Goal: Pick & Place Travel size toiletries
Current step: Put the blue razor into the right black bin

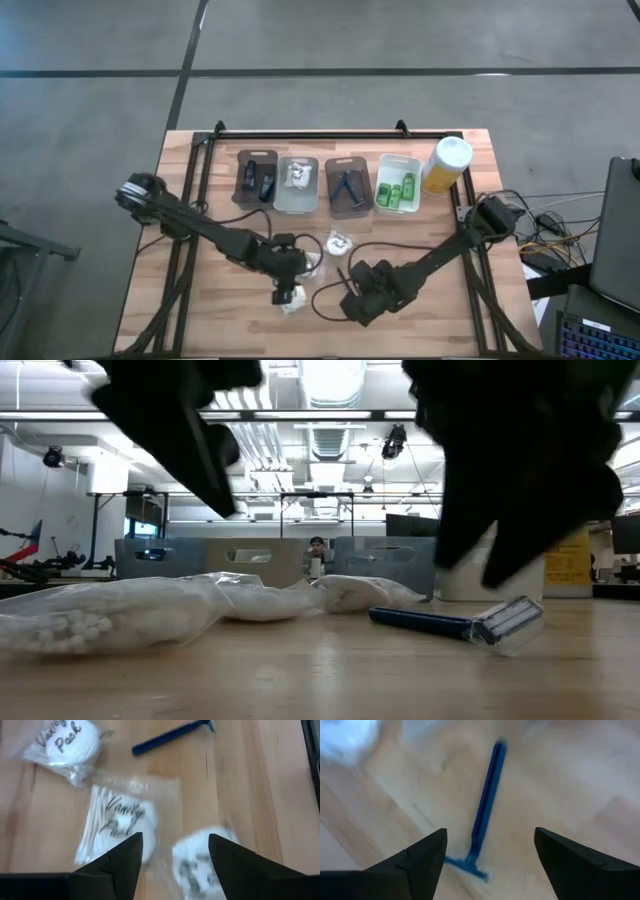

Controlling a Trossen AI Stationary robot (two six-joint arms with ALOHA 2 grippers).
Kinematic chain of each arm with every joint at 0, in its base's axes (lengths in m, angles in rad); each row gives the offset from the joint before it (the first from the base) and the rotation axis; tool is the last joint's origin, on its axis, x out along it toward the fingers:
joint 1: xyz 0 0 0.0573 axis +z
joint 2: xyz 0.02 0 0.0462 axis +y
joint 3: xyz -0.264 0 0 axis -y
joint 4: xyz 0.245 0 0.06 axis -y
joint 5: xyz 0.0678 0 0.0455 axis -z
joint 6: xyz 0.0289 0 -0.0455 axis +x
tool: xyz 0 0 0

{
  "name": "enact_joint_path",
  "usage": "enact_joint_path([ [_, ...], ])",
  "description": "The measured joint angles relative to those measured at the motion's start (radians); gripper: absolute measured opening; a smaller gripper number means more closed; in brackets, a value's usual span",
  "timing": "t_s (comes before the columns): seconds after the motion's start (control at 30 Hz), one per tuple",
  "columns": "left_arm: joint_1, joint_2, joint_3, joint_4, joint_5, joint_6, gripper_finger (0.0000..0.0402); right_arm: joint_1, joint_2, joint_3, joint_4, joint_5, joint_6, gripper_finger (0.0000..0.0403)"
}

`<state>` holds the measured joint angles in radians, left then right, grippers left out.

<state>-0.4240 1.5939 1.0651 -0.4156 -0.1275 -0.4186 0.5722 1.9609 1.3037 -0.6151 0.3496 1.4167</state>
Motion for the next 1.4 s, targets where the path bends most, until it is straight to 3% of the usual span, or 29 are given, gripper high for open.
enact_joint_path([
  [0.33, -0.038, -0.231, -0.122, -0.054, -0.094, -0.076, 0.0231, -0.063, 0.163, 0.171, -0.070, -0.068, -0.021, 0.0307],
  [0.63, -0.037, -0.415, -0.214, -0.056, -0.188, -0.088, 0.0231, -0.072, 0.248, 0.264, -0.203, -0.056, 0.044, 0.0268],
  [0.9, -0.037, -0.516, -0.233, -0.053, -0.209, -0.082, 0.0231, -0.067, 0.288, 0.282, -0.248, -0.044, 0.017, 0.0192],
  [1.27, -0.037, -0.563, -0.236, -0.056, -0.218, -0.064, 0.0231, -0.063, 0.275, 0.281, -0.255, -0.031, -0.044, 0.0037],
  [1.4, -0.037, -0.582, -0.236, -0.057, -0.216, -0.076, 0.0231, -0.063, 0.239, 0.278, -0.262, -0.034, -0.033, 0.0021],
])
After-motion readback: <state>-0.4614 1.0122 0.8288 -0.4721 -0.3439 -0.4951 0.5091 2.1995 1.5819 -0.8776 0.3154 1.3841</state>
